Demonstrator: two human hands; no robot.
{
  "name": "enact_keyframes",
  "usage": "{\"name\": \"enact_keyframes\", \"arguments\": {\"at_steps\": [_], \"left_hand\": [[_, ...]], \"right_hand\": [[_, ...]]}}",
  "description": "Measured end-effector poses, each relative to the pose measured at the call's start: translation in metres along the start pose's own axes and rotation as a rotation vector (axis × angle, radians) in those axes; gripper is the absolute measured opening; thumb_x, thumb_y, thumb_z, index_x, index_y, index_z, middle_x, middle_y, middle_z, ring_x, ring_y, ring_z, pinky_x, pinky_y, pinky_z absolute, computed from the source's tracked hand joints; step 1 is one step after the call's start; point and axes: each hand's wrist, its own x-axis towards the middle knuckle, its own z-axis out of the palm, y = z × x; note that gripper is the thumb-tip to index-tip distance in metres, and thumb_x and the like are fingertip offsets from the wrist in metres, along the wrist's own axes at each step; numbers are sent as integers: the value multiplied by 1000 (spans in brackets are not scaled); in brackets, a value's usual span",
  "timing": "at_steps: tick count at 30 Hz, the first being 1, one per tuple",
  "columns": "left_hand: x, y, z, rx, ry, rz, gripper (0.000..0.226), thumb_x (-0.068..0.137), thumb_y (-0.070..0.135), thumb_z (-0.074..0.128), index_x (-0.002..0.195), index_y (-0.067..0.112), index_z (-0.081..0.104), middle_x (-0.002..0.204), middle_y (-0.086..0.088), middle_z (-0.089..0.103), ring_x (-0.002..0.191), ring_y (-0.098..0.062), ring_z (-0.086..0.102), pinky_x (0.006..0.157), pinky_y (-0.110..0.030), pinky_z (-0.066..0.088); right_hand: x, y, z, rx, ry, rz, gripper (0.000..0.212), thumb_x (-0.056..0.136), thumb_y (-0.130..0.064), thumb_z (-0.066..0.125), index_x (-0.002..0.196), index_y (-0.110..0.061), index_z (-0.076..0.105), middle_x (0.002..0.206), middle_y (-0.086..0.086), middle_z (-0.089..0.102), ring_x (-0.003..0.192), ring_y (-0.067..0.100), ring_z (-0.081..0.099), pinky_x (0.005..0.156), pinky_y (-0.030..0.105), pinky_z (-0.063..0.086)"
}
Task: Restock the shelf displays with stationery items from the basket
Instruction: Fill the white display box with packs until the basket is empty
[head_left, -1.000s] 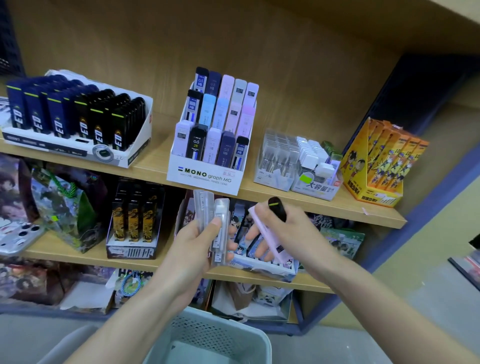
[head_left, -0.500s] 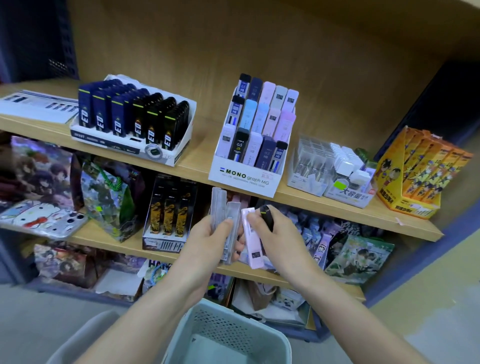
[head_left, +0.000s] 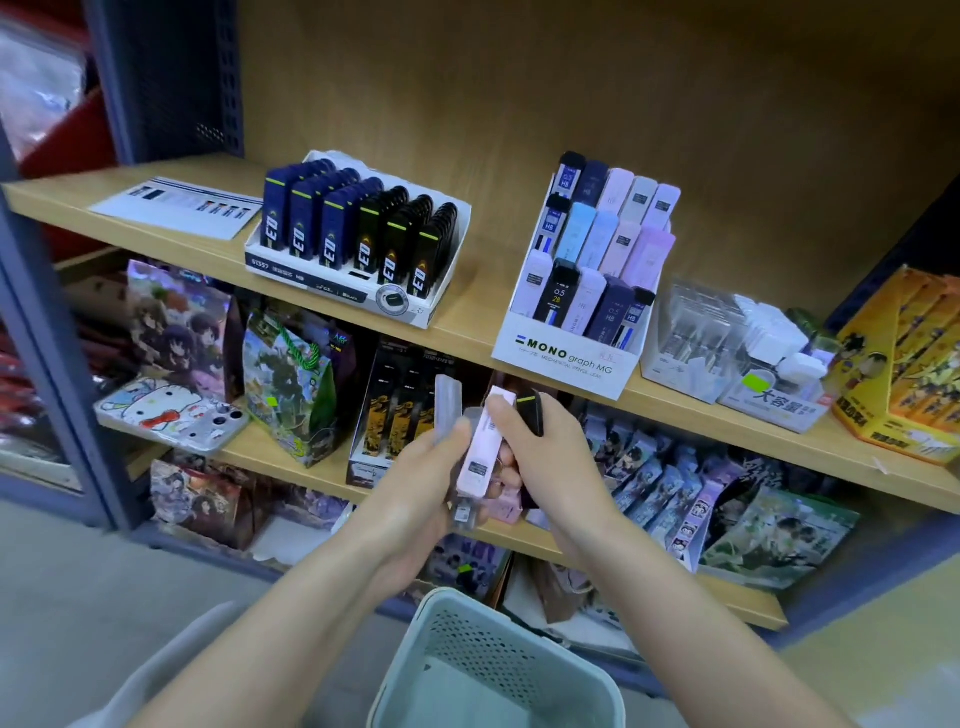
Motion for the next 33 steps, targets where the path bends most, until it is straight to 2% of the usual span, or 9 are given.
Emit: {"name": "enact_keyframes", "arguments": {"at_steps": [5,8,14,18,21,23,26,29,33], "left_hand": [[-4,2,-10,134,-19,115,17,97,23,50,89,11,59,67,-3,62,61,-10,56,53,-21,45],[-2,5,-17,81,77,112,11,98,16,49,102,10,58,70,1,62,59,-8,58,52,-22,47],[-5,16,-33,68,179,137,9,97,16,49,102,10,53,77,-3,57,54,-6,56,50,-20,48],[-9,30,-49,72,232,168,11,98,18,48,105,11,52,82,-6,56,58,-9,55,44,-16,45],[-12,39,-62,28,257,214,5,98,17,47,99,19,51,87,-5,56,64,-9,57,54,-20,50],[-13,44,-72,9,284,234,6,98,17,47,100,21,50,89,-4,57,65,-8,58,55,-20,51],[-13,48,-84,-12,307,252,5,97,19,48,98,24,50,91,-4,59,63,-5,59,56,-21,50],[-11,50,-94,-24,321,269,9,97,20,49,104,19,53,89,-4,58,62,-6,60,57,-22,51],[-9,51,-102,-28,343,270,19,96,22,50,113,14,54,90,-5,58,67,-9,60,59,-24,49]], "right_hand": [[4,-5,13,13,-33,-23,27,94,-32,56,91,-6,51,59,3,50,39,10,39,51,33,40],[8,-6,17,-39,-55,-31,26,98,-34,47,84,-13,54,63,-4,45,44,3,37,53,25,36],[19,-25,12,38,-105,63,20,103,-23,34,105,-5,42,66,1,45,43,6,38,43,14,36],[29,-57,13,-101,-186,-138,21,100,-24,42,93,-12,57,82,1,59,76,13,58,74,21,51],[38,-85,20,-345,-186,-358,22,94,-28,53,94,-14,70,73,-4,53,65,6,45,63,20,36],[49,-101,30,-358,-136,-472,14,92,-23,59,96,-19,71,73,-10,56,61,1,46,62,12,38],[71,-116,46,-412,22,-630,5,84,-21,69,89,-21,69,74,-12,61,67,5,58,69,18,49],[92,-123,59,-507,128,-722,10,80,-23,74,88,-22,67,74,-14,59,63,2,55,65,14,46],[111,-120,67,-648,169,-747,14,83,-29,71,94,-21,71,80,-3,66,72,13,58,75,30,49]]}}
